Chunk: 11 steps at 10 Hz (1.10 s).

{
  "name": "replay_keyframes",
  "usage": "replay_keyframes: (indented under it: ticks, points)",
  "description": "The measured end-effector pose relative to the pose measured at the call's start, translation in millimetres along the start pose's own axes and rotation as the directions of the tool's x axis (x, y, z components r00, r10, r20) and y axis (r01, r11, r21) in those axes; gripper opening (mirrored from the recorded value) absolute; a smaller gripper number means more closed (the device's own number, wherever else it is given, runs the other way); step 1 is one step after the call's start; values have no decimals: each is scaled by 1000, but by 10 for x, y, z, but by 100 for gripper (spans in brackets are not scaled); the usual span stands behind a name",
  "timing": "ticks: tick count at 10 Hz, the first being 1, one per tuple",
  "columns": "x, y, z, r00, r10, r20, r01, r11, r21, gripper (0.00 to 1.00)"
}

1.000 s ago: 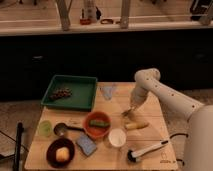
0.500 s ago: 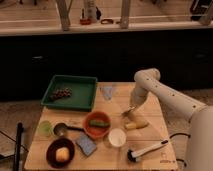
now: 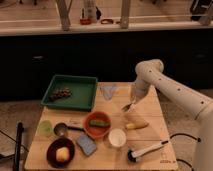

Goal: Place fork in table surface

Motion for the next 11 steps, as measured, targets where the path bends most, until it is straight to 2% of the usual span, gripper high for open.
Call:
replay_keyframes:
  ticks: [4, 7, 11]
  points:
    - [-86, -112, -445, 999, -29, -29, 30, 999, 23, 0]
    - [-118, -130, -564, 998, -47, -30, 48, 999, 25, 0]
    - [-34, -87, -590, 999, -39, -35, 39, 999, 8, 0]
